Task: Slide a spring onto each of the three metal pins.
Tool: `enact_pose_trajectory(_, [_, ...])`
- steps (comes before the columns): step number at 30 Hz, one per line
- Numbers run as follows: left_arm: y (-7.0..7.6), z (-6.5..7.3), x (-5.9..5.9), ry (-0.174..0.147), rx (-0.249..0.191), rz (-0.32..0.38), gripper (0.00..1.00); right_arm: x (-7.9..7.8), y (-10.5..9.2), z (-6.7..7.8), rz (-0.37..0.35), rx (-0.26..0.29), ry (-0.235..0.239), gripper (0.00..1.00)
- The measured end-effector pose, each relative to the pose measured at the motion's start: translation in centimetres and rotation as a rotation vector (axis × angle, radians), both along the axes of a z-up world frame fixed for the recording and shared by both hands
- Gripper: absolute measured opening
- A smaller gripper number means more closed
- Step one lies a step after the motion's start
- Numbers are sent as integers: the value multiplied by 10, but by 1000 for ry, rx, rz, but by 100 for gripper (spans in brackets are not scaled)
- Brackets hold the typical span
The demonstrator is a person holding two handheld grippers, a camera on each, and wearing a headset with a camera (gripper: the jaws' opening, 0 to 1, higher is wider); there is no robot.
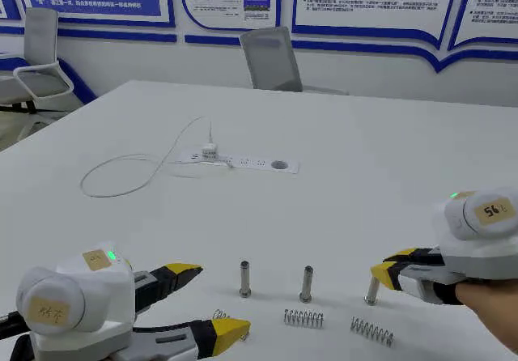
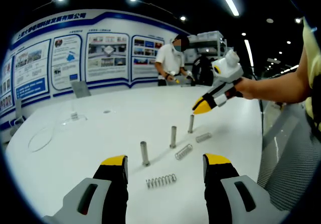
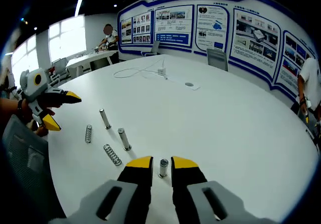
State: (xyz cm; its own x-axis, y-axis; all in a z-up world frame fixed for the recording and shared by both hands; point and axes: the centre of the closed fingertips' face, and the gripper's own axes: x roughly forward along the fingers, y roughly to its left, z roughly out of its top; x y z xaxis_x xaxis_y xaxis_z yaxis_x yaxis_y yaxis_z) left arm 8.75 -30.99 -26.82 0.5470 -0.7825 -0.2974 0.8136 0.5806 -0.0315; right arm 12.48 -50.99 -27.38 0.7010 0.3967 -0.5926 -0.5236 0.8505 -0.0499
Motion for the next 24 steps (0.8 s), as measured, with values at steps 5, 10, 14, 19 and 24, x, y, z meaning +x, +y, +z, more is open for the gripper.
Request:
enact_pose_trajectory(5, [-3,1,-2,-2,1,-8,62,-10,-2,4,34,-5,-10,16])
enact_pose_trajectory(10, [-5,2,-2,-5,1,-11,62,-23,-1,-4,84,-15,11,16])
enact_pose_trajectory(14, [-5,3,-3,-10,3,-13,62,-33,2,-15,137,-26,33,16])
enact_pose_trajectory(19, [-4,3,-4,-7,0,-6,62,-44,3,-35,195,-33,72,17])
enact_pose_trajectory(24, [-4,3,-5,-4,2,-5,62,-51,0,-52,230,-36,106,17])
